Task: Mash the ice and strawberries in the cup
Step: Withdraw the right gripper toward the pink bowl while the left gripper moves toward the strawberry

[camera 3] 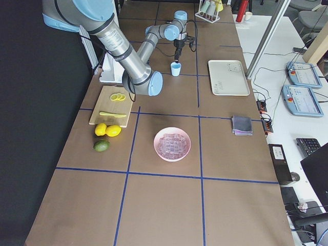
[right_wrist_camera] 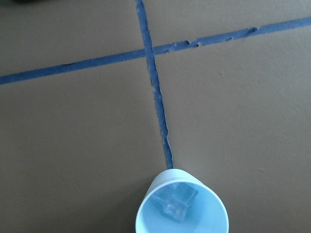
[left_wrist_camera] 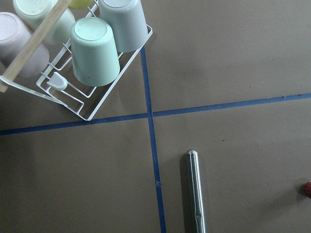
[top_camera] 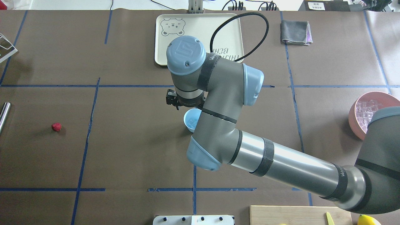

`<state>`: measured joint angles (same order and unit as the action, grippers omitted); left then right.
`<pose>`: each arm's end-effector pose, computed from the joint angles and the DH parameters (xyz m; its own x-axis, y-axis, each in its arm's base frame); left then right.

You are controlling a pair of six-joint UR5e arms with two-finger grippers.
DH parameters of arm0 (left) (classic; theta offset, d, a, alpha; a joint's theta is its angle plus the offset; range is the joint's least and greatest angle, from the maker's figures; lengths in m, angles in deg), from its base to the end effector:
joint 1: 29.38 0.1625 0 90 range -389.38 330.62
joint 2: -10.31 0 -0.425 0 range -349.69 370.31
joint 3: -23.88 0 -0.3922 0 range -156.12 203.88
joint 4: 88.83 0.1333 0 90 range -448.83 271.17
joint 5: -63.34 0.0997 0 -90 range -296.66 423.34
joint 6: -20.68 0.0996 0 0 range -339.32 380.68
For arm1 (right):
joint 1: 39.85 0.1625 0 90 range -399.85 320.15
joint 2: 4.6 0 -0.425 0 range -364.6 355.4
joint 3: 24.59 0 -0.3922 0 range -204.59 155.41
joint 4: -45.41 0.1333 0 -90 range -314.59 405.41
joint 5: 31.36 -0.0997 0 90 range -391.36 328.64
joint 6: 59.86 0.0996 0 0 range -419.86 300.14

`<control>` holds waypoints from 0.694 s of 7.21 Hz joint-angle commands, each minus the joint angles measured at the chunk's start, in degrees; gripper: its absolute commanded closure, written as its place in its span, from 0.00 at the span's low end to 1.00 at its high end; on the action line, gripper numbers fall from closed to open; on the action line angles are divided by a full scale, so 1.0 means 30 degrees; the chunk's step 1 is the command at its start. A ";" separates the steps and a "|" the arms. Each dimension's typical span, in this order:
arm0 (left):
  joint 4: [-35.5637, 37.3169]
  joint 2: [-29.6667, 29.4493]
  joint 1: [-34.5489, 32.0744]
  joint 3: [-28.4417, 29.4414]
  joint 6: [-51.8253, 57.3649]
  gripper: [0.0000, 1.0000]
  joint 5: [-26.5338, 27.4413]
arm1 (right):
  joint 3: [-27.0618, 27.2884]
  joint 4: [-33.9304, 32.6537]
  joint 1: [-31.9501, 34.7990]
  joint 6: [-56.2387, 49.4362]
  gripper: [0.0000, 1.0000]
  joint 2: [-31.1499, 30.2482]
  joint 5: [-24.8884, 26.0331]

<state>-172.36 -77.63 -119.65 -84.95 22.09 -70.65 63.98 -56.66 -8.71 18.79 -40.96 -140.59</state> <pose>-0.0663 -0.4708 0.5267 0.7199 0.1450 -0.6787 -0.0131 0.9806 0.1956 -0.5638 -0.4581 0.1121 0.7018 0.2069 0.6816 -0.1718 0.9778 -0.1200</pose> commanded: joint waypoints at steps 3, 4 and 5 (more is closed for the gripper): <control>-0.5408 0.0191 0.6926 -0.1955 -1.2233 0.00 0.0277 | 0.5033 -0.0079 0.3902 -0.5219 0.00 -0.5378 -0.0936; -0.8194 0.0860 0.8538 -0.1926 -1.5205 0.00 0.1439 | 0.6092 -0.0079 0.5830 -0.8286 0.00 -0.7111 -0.2247; -0.9324 0.1156 1.0207 -0.1868 -1.6656 0.00 0.3133 | 0.6567 0.0095 0.7532 -1.1304 0.00 -0.8839 -0.3391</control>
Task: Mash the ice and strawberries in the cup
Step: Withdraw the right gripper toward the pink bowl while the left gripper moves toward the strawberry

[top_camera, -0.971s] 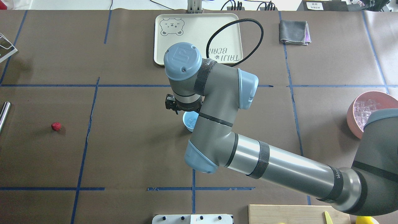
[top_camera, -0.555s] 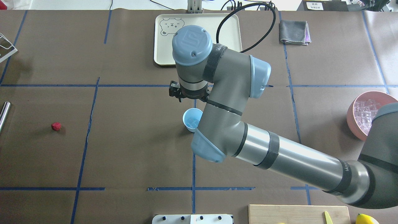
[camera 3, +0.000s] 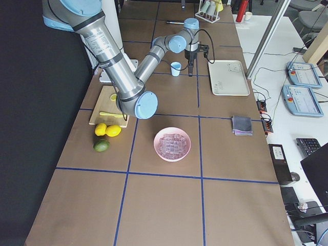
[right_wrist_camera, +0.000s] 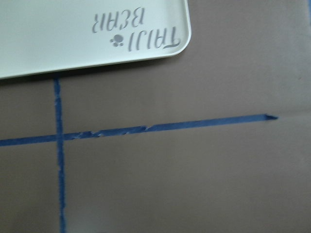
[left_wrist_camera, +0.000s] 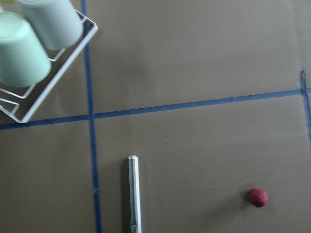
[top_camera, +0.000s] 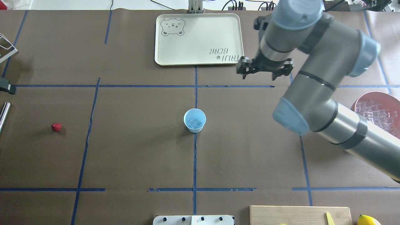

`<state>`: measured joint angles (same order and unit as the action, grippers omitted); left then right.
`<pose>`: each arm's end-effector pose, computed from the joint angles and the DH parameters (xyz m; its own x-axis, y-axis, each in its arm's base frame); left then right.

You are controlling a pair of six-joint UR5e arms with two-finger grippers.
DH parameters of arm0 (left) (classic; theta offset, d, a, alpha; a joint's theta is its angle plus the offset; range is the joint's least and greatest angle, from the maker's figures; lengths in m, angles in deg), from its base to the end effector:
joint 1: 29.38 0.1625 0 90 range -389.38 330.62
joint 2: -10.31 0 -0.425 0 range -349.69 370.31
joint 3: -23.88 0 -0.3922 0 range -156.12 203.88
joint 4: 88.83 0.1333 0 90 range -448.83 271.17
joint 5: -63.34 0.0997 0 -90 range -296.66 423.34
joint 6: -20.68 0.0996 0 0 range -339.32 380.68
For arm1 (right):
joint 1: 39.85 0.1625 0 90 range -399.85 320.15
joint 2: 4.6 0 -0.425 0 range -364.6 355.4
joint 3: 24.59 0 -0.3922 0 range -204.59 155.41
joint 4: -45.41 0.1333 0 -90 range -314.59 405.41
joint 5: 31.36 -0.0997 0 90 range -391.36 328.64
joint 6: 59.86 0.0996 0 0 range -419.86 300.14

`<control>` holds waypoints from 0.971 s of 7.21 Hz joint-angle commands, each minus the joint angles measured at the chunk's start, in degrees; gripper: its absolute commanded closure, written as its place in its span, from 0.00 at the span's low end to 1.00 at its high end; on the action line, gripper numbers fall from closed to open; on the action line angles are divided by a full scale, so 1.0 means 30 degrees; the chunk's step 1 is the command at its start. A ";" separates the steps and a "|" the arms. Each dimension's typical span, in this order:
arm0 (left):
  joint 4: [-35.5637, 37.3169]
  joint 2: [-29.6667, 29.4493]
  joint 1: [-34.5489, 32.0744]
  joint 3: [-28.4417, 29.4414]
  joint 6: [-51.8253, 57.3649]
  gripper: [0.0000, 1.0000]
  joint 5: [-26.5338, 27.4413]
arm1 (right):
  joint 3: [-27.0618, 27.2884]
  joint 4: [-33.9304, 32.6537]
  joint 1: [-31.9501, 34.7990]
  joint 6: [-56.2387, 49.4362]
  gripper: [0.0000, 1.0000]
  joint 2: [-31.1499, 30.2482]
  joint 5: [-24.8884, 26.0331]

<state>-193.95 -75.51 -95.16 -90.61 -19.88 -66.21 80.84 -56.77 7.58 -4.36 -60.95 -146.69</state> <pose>0.1260 -0.4505 0.4550 0.6366 0.0129 -0.7711 0.1048 0.9891 0.1030 -0.3568 -0.5225 0.2321 0.7244 0.0319 0.6886 -0.0990 0.9934 0.0581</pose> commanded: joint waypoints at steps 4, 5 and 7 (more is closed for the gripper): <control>-0.7246 0.0455 0.6157 0.3668 -0.6891 0.00 0.5095 | 0.1361 0.0193 0.8203 -1.3531 0.00 -0.7660 -0.4386; -0.7496 0.0513 0.7091 0.4144 -0.7364 0.00 0.6142 | 0.1361 0.0193 0.9084 -1.4535 0.00 -0.8453 -0.4853; -0.7440 0.0513 0.7743 0.4412 -0.7486 0.00 0.6563 | 0.1420 0.0222 1.0435 -1.6556 0.00 -0.9745 -0.5500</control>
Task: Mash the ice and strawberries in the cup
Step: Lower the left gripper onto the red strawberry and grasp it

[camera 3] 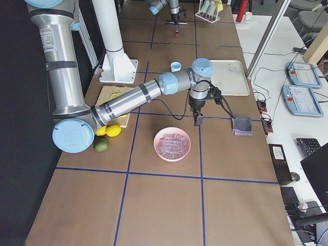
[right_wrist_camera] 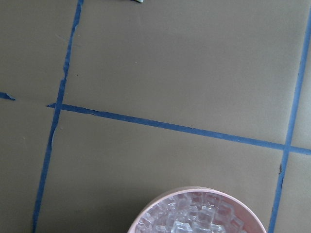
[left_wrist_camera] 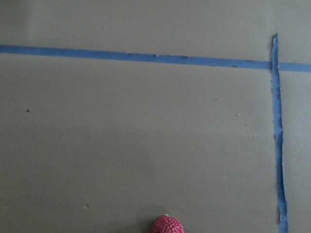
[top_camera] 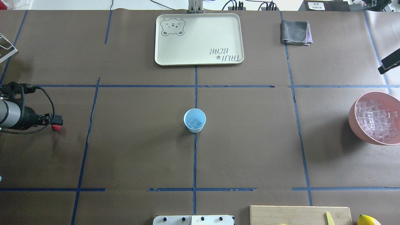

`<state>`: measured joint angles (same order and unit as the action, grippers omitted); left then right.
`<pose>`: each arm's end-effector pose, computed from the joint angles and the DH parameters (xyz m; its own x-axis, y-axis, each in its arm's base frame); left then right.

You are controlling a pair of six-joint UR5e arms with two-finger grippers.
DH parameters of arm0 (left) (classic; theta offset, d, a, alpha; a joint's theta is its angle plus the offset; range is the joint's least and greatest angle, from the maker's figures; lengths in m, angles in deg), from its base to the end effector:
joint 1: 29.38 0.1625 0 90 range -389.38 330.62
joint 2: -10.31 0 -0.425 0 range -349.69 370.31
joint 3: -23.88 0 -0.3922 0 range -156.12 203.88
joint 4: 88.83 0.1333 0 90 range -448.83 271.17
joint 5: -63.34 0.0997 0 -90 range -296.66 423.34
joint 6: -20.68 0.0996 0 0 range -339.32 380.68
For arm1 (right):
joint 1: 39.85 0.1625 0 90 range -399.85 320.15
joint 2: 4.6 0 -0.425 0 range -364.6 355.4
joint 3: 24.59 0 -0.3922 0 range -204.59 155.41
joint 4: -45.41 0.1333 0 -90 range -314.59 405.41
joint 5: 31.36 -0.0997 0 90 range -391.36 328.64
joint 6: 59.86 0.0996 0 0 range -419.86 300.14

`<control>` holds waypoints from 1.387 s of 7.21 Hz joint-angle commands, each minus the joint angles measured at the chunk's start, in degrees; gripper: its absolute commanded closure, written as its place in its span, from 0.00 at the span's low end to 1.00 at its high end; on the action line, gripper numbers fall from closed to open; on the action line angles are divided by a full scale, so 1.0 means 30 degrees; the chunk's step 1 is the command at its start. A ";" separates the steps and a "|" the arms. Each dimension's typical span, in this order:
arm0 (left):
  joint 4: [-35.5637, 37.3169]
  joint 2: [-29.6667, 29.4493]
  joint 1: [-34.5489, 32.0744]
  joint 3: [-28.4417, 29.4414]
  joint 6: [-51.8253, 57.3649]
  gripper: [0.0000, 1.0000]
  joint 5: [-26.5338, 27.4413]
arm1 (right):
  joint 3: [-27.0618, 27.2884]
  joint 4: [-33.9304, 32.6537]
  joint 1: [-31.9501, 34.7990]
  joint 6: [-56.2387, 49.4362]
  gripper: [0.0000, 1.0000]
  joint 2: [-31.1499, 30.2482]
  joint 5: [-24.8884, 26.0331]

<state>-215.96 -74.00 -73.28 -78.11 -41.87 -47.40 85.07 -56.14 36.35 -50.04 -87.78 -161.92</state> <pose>0.2809 -0.4063 0.5415 0.6824 -0.0584 -0.7286 0.1786 0.9799 0.0887 -0.0568 -0.5188 0.4570 0.7269 -0.1788 0.6630 0.1081 0.9833 0.1467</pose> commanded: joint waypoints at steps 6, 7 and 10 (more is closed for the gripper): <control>0.0014 -0.0399 0.0834 0.0714 -0.0098 0.02 0.0236 | 0.0008 0.0099 0.1318 -0.1605 0.00 -0.1335 -0.0454; 0.0014 -0.0429 0.0834 0.0743 0.0047 0.02 0.0235 | -0.0021 0.0099 0.1319 -0.1605 0.00 -0.1335 -0.0454; 0.0102 -0.0663 0.0834 0.0802 0.0107 0.02 0.0235 | -0.0080 0.0099 0.1289 -0.1576 0.00 -0.1335 -0.0454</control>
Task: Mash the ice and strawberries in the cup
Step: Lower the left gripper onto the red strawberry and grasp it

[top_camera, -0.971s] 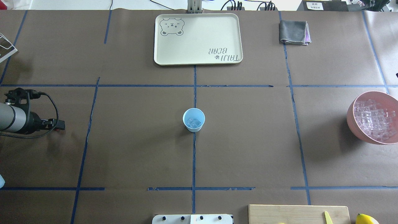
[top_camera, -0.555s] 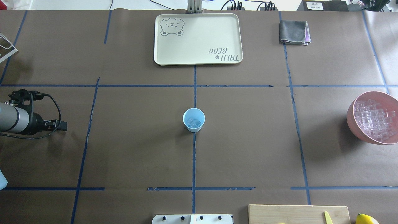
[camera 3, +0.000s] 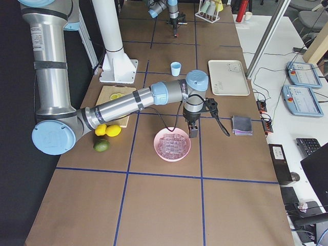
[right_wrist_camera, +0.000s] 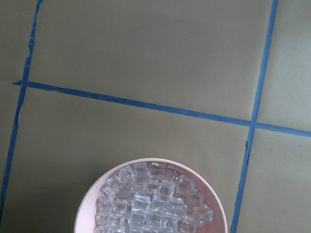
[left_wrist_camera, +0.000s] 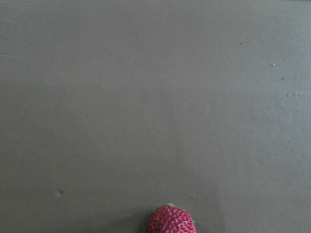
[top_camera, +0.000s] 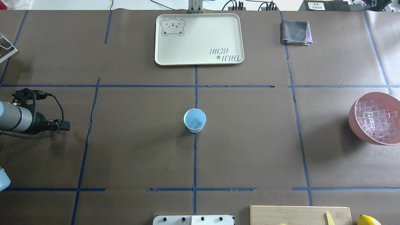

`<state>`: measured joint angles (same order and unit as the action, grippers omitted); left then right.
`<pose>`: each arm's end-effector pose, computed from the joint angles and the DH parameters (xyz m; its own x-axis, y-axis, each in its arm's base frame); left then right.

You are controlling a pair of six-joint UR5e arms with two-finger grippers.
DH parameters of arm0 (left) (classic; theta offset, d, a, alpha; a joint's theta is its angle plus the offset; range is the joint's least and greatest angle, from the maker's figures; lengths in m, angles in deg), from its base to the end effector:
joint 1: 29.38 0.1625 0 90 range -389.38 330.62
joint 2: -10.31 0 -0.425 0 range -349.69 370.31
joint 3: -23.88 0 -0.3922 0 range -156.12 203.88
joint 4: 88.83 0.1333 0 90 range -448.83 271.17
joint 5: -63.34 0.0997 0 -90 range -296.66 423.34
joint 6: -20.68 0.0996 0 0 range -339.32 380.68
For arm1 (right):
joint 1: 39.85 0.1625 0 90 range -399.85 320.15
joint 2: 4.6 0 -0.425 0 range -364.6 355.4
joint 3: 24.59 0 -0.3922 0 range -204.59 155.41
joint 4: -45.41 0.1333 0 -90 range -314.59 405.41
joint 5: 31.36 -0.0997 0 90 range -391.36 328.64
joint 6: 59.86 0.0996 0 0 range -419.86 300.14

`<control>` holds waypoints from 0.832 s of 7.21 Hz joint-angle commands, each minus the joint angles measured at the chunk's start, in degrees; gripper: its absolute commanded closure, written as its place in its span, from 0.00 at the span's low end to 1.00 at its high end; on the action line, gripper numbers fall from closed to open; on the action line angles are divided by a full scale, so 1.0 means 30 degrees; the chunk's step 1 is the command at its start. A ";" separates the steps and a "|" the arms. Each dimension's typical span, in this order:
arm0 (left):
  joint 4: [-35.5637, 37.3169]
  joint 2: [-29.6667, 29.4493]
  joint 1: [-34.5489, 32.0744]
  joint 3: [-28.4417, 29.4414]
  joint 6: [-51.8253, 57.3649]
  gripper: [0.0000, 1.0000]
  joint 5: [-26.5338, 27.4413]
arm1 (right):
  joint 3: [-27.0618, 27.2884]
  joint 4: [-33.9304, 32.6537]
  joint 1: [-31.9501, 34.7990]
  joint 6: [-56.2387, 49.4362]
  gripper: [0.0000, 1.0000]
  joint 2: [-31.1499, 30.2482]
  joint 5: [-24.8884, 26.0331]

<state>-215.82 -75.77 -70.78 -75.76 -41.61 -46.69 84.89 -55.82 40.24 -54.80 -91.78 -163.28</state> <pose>0.3079 -0.4037 0.5485 0.6958 -0.0311 -0.7175 0.1395 0.9859 0.0926 -0.0196 -0.4999 0.4918 0.7230 -0.1682 0.6700 0.1055 0.9854 0.1334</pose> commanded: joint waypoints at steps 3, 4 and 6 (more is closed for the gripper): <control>0.0054 -0.0164 0.0000 0.0282 0.0050 0.03 -0.0001 | -0.0017 -0.0007 -0.0006 0.0040 0.00 -0.0001 0.0000; 0.0025 -0.0134 -0.0029 0.0253 0.0050 0.05 -0.0001 | -0.0017 -0.0007 -0.0006 0.0040 0.00 0.0028 0.0000; 0.0025 -0.0076 -0.0117 0.0223 0.0050 0.23 -0.0001 | -0.0017 -0.0007 -0.0006 0.0099 0.00 0.0058 0.0000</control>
<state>-215.73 -76.10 -71.00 -75.01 -41.46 -46.70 84.83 -55.84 40.22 -54.57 -91.62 -163.28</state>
